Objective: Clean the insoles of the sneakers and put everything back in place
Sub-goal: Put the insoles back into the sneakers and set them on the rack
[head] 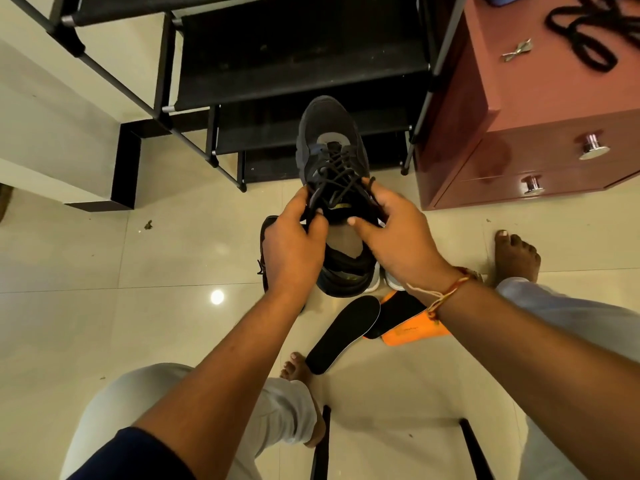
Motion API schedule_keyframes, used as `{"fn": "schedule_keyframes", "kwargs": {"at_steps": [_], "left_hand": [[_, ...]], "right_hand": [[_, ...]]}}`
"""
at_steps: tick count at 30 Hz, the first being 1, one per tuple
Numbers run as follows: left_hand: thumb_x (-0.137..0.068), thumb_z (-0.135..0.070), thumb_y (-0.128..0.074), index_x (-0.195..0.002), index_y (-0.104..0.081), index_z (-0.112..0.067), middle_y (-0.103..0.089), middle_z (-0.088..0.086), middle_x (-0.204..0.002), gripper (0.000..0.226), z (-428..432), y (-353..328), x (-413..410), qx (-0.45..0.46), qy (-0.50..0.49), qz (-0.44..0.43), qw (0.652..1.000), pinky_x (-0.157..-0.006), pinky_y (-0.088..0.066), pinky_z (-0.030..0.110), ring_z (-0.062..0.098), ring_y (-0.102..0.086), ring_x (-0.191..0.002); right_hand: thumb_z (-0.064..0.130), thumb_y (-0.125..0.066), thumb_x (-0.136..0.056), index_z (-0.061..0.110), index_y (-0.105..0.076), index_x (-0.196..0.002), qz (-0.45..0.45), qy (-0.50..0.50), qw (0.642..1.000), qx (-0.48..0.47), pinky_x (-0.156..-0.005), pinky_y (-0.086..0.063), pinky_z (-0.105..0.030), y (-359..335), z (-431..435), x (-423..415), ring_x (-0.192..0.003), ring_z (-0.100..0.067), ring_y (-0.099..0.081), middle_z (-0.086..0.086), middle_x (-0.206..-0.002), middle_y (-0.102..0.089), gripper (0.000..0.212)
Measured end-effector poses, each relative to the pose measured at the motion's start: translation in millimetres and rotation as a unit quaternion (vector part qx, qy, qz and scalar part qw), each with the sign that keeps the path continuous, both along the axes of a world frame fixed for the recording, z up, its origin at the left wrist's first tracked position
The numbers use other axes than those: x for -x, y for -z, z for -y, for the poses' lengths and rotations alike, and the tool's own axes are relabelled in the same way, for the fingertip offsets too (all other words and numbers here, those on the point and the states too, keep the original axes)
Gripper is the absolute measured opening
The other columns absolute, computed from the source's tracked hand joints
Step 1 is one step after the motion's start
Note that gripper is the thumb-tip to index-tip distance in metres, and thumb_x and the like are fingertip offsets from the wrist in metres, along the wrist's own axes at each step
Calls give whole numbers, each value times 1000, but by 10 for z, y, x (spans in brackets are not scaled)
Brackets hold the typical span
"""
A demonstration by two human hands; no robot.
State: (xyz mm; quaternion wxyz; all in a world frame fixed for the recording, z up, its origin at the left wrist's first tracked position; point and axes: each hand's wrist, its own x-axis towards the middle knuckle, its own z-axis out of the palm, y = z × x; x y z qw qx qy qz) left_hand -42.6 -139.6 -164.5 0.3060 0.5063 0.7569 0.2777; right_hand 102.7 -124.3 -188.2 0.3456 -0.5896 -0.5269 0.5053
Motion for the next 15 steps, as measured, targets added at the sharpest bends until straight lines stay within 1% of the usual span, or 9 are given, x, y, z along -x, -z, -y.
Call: {"fn": "schedule_keyframes", "kwargs": {"at_steps": [2,4,6,7,8,9,10,12,15], "left_hand": [[-99,-30,-59,-146,-47,-40,-67,-20,-100,49,4,-9,-4,19,22,-5,1000,-57,-45,1,-8,-60,-71],[-98,-34,-63,-144,-47,-41,-66,-18,-114,50,-1,-10,0,29,49,27,998,-65,-45,0,-10,-61,-84],[-97,-42,-62,-133,-54,-42,-68,-19,-117,37,-19,-30,-20,31,65,98,993,-83,-51,12,-4,-63,-102],[-99,-47,-56,-123,-59,-42,-69,-20,-112,25,-26,-49,-31,34,53,143,988,-88,-51,19,-4,-63,-105],[-101,-52,-48,-113,-64,-42,-71,-20,-105,23,-33,-76,-50,39,24,197,979,-91,-51,23,-3,-63,-103],[-102,-55,-41,-103,-68,-42,-72,-20,-98,30,-39,-84,-61,45,-15,244,969,-92,-51,26,-2,-64,-100],[-103,-55,-39,-98,-69,-39,-73,-17,-96,34,-46,-73,-61,50,-52,272,960,-94,-53,30,0,-65,-98],[-103,-43,-50,-103,-72,-27,-74,-9,-98,27,-55,-51,-66,41,-95,263,959,-95,-57,38,7,-69,-98],[-99,-24,-63,-107,-70,-15,-74,-1,-93,15,-67,-68,-45,-2,-130,252,959,-90,-58,34,8,-70,-88]], "right_hand": [[5,-63,-90,25,-54,-142,66,29,997,-16,-106,-47,-32,57,12,-12,-124,-12,-58,4,-128,-67,56],[2,-58,-90,25,-55,-142,96,42,994,-24,-103,-47,-25,71,13,-35,-121,-14,-60,2,-126,-68,56],[4,-57,-92,26,-54,-142,120,41,991,-30,-99,-45,-17,62,1,-57,-119,-13,-60,3,-126,-68,55],[4,-57,-93,26,-54,-142,125,43,991,-32,-99,-44,-16,54,-4,-64,-119,-13,-60,3,-126,-68,54],[4,-57,-94,26,-54,-142,128,45,990,-32,-99,-45,-17,51,-2,-66,-118,-13,-60,3,-126,-68,53],[5,-57,-94,26,-54,-142,134,47,989,-34,-100,-47,-21,55,6,-59,-116,-15,-62,2,-126,-68,52],[6,-57,-94,25,-55,-142,143,47,988,-40,-99,-50,-26,58,20,-46,-114,-18,-63,0,-124,-69,51],[7,-56,-94,25,-56,-141,158,42,985,-54,-95,-55,-32,54,50,-13,-108,-21,-65,-2,-120,-70,50],[9,-54,-93,26,-56,-141,182,31,982,-46,-89,-56,-31,46,58,4,-101,-24,-66,-6,-114,-72,50]]}}
